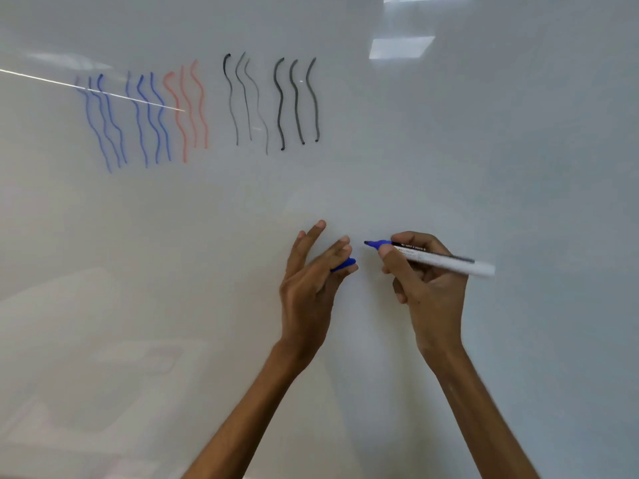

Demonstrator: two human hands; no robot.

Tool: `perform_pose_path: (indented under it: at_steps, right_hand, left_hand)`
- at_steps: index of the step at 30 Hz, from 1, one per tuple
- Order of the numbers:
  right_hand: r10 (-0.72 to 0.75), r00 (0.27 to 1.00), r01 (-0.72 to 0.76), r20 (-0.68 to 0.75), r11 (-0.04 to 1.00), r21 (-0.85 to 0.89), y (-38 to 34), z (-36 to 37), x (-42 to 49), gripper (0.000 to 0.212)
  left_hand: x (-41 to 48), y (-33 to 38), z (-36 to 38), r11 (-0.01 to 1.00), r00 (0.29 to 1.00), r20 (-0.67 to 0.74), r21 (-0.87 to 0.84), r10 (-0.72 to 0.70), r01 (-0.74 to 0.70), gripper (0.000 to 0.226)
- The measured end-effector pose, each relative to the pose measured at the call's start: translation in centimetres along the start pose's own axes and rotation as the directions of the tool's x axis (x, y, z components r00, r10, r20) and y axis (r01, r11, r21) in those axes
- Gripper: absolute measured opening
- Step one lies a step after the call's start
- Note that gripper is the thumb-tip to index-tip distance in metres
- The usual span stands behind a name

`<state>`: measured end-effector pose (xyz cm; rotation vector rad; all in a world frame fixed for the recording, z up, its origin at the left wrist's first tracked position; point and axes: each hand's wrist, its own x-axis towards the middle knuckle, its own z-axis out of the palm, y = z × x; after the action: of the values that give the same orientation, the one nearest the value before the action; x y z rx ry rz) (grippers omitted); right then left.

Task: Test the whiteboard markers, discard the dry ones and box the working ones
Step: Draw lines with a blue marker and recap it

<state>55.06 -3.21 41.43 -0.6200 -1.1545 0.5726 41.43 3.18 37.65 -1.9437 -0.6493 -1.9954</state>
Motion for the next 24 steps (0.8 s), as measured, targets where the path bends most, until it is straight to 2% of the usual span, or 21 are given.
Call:
perform_pose_path:
  at_steps: [5, 8, 16, 22, 24]
  right_hand:
    - [0.116, 0.993, -0.117, 0.032, 0.993, 0.021, 0.8, 0.4, -1.0, 0.019]
    - [0.171, 0.983, -0.173, 0.067, 0.985, 0.023, 1.4, 0.6, -1.9, 0.021]
    - [0.23, 0.963, -0.233, 0.142, 0.973, 0.003, 3.1, 0.7, -3.9, 0.02]
    - [0.262, 0.958, -0.261, 0.116, 0.965, -0.022, 4.2, 0.2, -4.9, 0.024]
    - [0.27, 0.957, -0.271, 0.109, 0.963, -0.007, 4.5, 0.1, -5.4, 0.023]
  left_hand:
    - [-0.3, 1.4, -3.2, 0.96, 0.963, 0.052, -0.082, -0.265, 0.269, 0.032]
    - [-1.1, 1.4, -4.6, 0.914, 0.926, 0.123, -0.16, -0.357, 0.374, 0.029]
    - [-2.9, 1.5, -6.0, 0.893, 0.907, 0.269, -0.23, -0.323, 0.386, 0.026]
    - [-4.1, 1.7, -5.8, 0.886, 0.884, 0.335, -0.219, -0.325, 0.409, 0.021]
    - [-4.5, 2.0, -5.6, 0.863, 0.859, 0.349, -0.209, -0.374, 0.46, 0.022]
